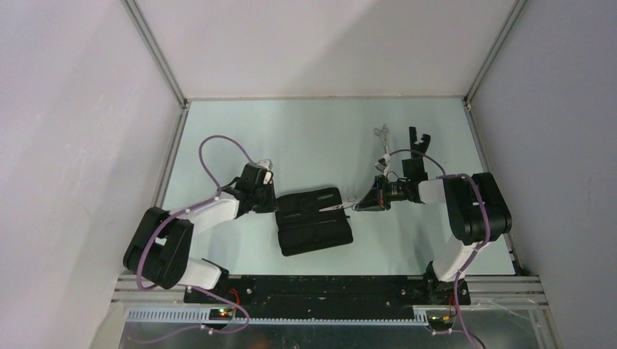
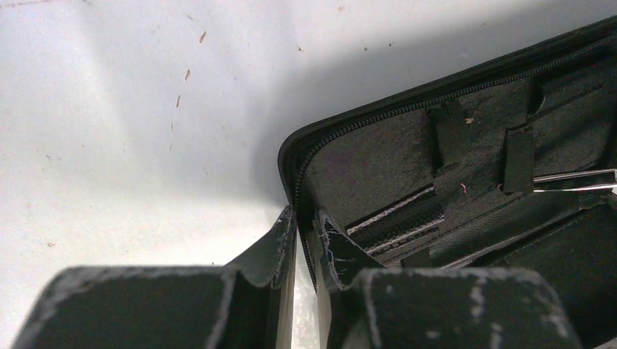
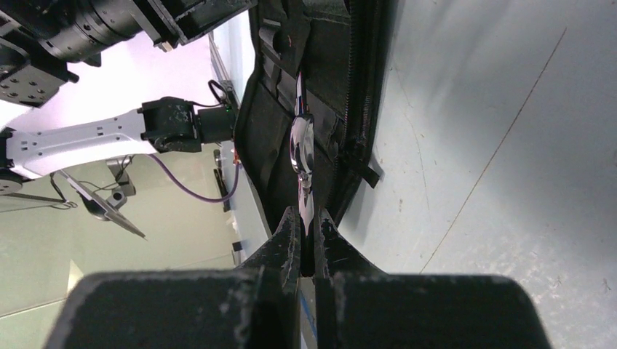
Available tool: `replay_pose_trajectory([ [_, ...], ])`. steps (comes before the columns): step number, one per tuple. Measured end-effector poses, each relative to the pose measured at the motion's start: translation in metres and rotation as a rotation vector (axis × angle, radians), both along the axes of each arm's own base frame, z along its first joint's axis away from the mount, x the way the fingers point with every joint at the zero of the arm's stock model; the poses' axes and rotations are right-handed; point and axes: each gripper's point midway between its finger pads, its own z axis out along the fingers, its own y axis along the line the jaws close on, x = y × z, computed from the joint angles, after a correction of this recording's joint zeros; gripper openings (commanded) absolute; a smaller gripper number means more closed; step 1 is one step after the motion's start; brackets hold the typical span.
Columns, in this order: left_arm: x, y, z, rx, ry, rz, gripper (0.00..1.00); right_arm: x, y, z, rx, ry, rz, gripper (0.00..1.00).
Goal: Sort the hair-cutting tools
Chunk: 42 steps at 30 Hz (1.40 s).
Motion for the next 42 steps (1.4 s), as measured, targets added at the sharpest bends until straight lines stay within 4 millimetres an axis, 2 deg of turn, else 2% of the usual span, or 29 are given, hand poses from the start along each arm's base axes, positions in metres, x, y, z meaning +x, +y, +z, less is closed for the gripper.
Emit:
replay_pose_trajectory([
  [5, -0.006, 0.001, 0.0, -0.022, 0.004, 0.019, 0.14, 0.002, 0.002, -0.003, 0.02, 0.035, -0.006, 0.01],
  [7, -0.006, 0.001, 0.0, -0.024, 0.005, 0.024, 0.13, 0.003, 0.002, -0.005, 0.034, 0.054, -0.008, 0.07],
  [9, -0.006, 0.001, 0.0, -0.025, 0.006, 0.026, 0.13, 0.003, 0.001, -0.007, 0.042, 0.071, -0.012, 0.17],
  [14, -0.007, 0.0, 0.0, -0.027, 0.008, 0.023, 0.13, 0.008, -0.001, -0.01, 0.008, 0.07, -0.014, 0.3],
  [17, -0.007, 0.0, 0.0, -0.028, 0.009, 0.022, 0.13, 0.013, -0.002, -0.012, -0.033, 0.059, -0.019, 0.42],
  [19, -0.007, 0.0, 0.0, -0.027, 0.009, 0.022, 0.12, 0.015, -0.004, -0.016, -0.073, 0.055, -0.021, 0.45],
  [24, -0.007, 0.0, 0.0, -0.026, 0.011, 0.021, 0.11, 0.012, -0.009, -0.024, -0.182, 0.05, -0.022, 0.47],
  [26, -0.008, 0.001, 0.0, -0.025, 0.011, 0.021, 0.11, 0.012, -0.012, -0.025, -0.225, 0.04, -0.027, 0.51],
  [32, -0.008, 0.001, 0.0, -0.023, 0.014, 0.019, 0.11, 0.013, -0.021, -0.019, -0.382, -0.03, -0.037, 0.53],
  [42, -0.009, 0.001, 0.0, -0.022, 0.017, 0.018, 0.1, 0.021, -0.02, -0.01, -0.608, -0.163, -0.025, 0.43],
])
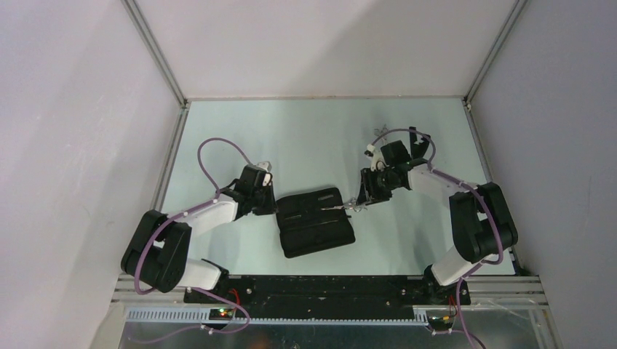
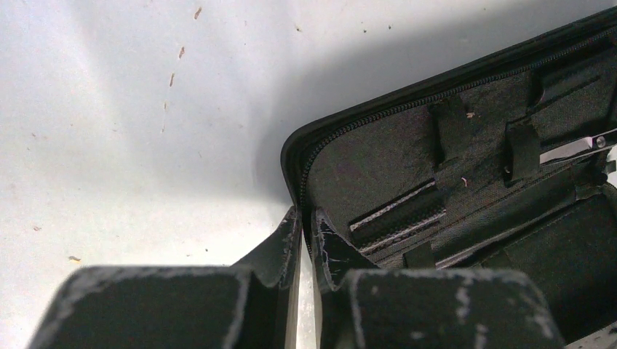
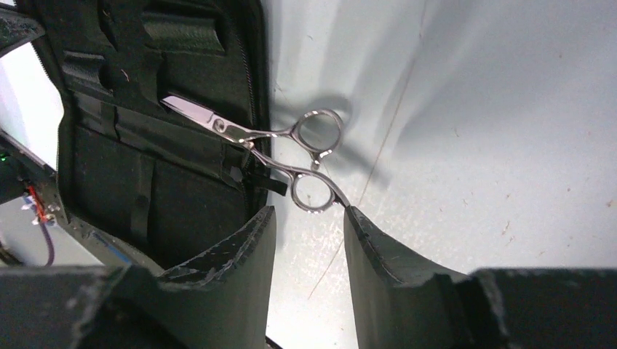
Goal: Sort the hair-cutting tools
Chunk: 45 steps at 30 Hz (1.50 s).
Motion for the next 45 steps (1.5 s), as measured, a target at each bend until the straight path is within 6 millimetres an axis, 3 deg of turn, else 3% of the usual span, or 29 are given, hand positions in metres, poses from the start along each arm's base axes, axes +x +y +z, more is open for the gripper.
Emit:
replay_pose_trajectory([
  [7, -0.001, 0.0, 0.0, -0.001, 0.003, -0.002, 0.1, 0.012, 0.01, 0.003, -0.049, -0.05, 0.018, 0.42],
  [21, -0.001, -0.001, 0.0, -0.001, 0.002, -0.009, 0.1, 0.011, 0.015, -0.028, -0.107, 0.024, 0.014, 0.32],
  [45, -0.004, -0.002, -0.001, -0.008, 0.014, -0.019, 0.1, 0.018, 0.043, -0.024, -0.121, -0.16, 0.258, 0.28],
])
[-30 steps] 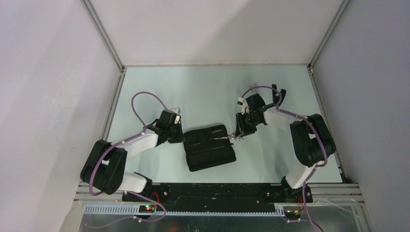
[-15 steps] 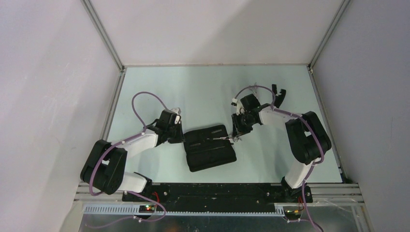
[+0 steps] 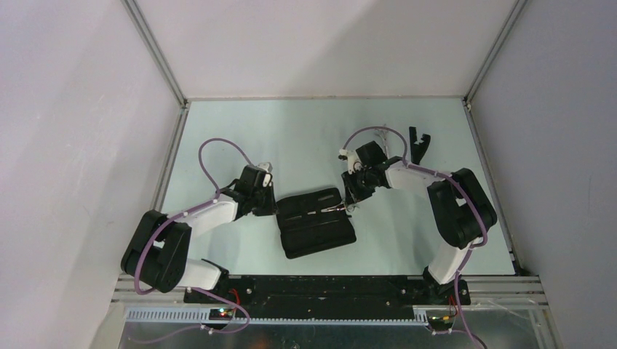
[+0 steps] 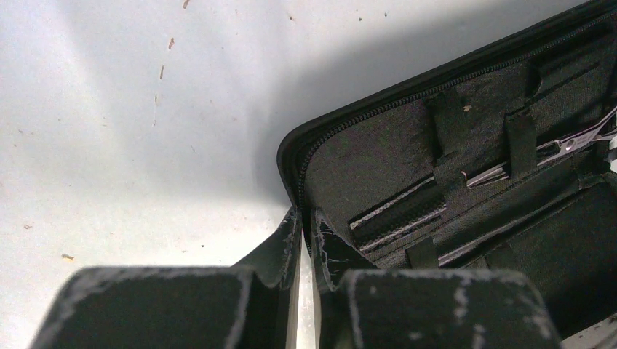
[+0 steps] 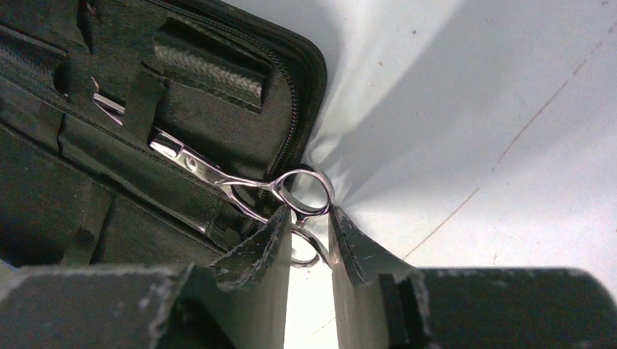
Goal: Sort the hair-cutting tools
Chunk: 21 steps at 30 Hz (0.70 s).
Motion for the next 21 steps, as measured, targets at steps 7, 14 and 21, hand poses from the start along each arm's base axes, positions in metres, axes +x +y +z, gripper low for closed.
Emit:
replay_pose_trajectory([
  [7, 0.0, 0.0, 0.0, 0.0, 0.0, -0.001, 0.1, -0.001, 0.014, 0.005, 0.014, -0.033, 0.043, 0.28],
  [14, -0.001, -0.001, 0.0, -0.006, 0.003, -0.005, 0.1, 0.0, 0.028, 0.012, 0.03, -0.06, 0.072, 0.28],
  [21, -0.001, -0.002, 0.0, -0.009, 0.003, -0.006, 0.1, -0.002, 0.037, 0.016, 0.04, -0.074, 0.096, 0.28],
])
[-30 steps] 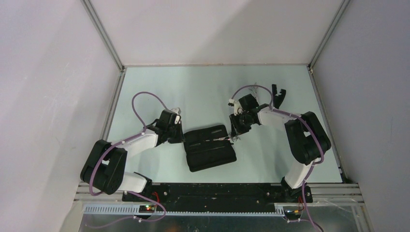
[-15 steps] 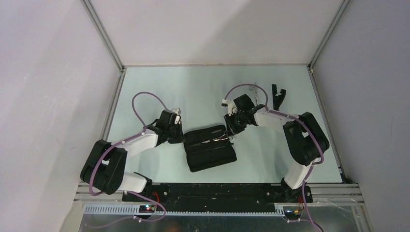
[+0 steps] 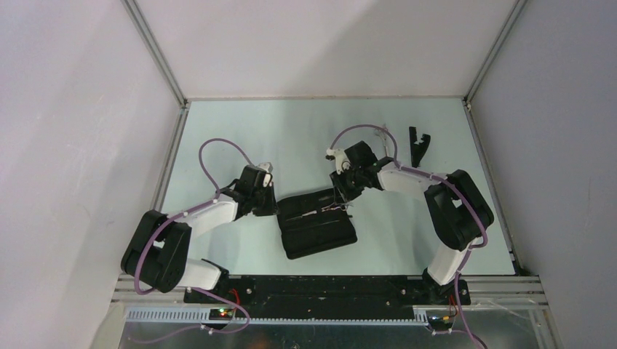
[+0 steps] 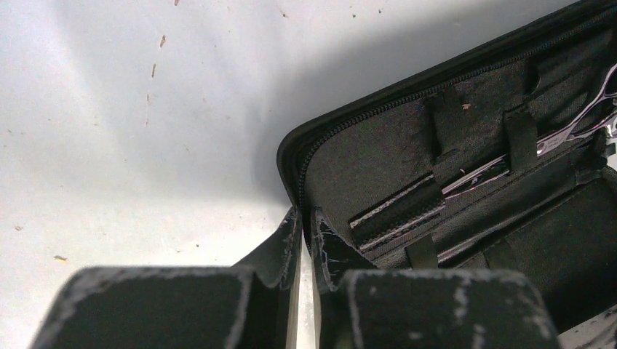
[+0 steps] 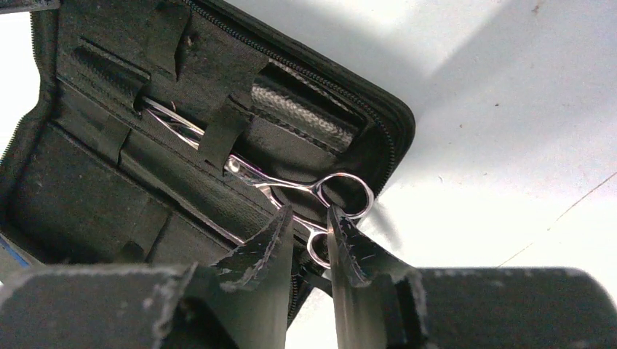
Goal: Sort the hair-cutting tools
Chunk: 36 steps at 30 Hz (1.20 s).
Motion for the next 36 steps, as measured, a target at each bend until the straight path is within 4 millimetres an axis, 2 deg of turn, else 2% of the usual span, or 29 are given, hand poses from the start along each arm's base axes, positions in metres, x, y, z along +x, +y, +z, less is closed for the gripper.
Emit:
replay_pose_trajectory([
  [7, 0.0, 0.0, 0.0, -0.001, 0.0, -0.001, 0.1, -0.001, 0.001, 0.0, -0.007, -0.002, -0.004, 0.3],
  [24, 0.0, 0.0, 0.0, -0.001, 0.001, -0.001, 0.1, 0.014, -0.015, -0.007, -0.106, -0.041, -0.146, 0.34],
  [36, -0.001, -0.001, 0.0, -0.006, 0.003, -0.004, 0.1, 0.018, -0.004, -0.002, -0.068, -0.062, -0.148, 0.3],
])
